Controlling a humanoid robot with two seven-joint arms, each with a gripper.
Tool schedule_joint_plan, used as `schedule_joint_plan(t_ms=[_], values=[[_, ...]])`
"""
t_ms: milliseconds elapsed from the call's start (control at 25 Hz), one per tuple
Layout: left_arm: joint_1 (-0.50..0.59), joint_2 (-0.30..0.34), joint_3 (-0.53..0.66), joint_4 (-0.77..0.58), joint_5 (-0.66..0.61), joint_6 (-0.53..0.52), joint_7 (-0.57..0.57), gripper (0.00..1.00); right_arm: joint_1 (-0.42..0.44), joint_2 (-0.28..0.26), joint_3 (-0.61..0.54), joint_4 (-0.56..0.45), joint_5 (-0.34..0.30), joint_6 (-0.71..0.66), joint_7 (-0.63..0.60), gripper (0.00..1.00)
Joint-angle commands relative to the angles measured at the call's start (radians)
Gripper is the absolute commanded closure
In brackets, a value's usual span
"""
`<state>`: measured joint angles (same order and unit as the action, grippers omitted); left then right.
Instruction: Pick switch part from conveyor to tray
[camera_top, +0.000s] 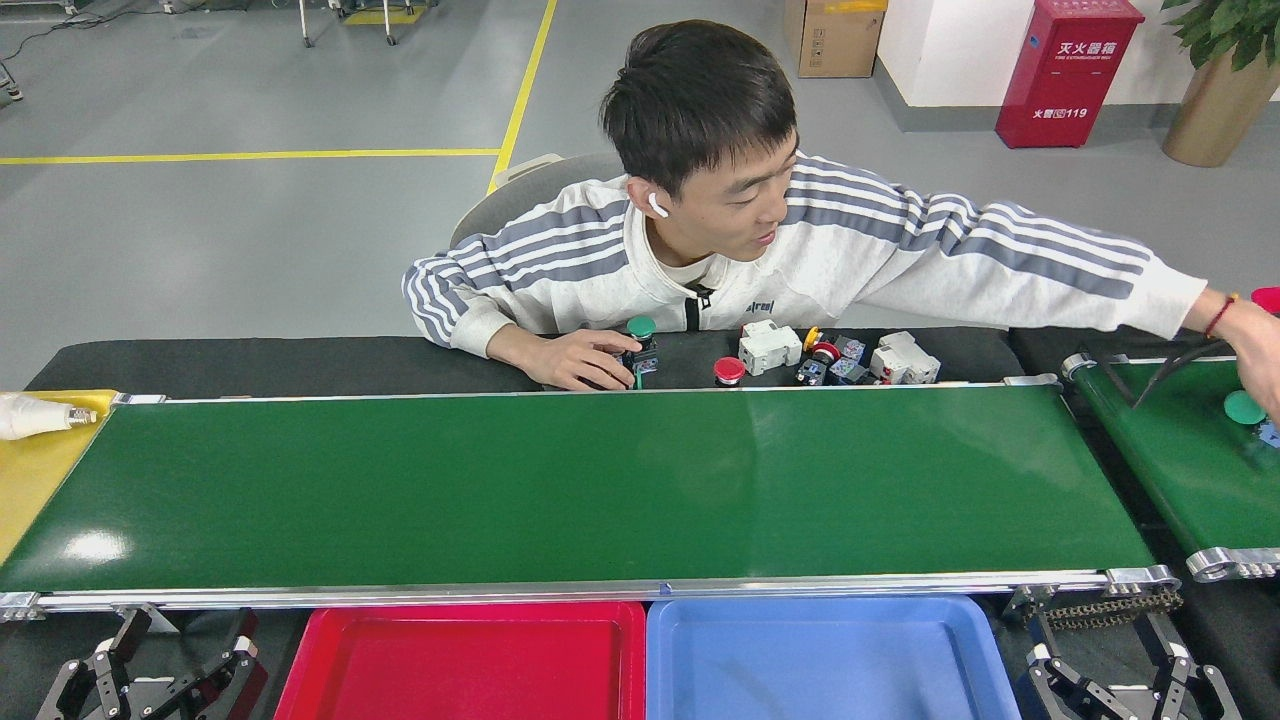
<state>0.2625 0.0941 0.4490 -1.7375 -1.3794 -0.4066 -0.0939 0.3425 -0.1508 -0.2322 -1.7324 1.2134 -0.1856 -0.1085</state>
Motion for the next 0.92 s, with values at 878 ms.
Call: schedule_joint_plan(t_ms=[878], values=[[-0.049,0.006,0.068,0.006,0.006,0.000,0.011,0.00,-0.023,-0.006,-0.012,-0.010,-0.006,0.000,0.056,0.00]])
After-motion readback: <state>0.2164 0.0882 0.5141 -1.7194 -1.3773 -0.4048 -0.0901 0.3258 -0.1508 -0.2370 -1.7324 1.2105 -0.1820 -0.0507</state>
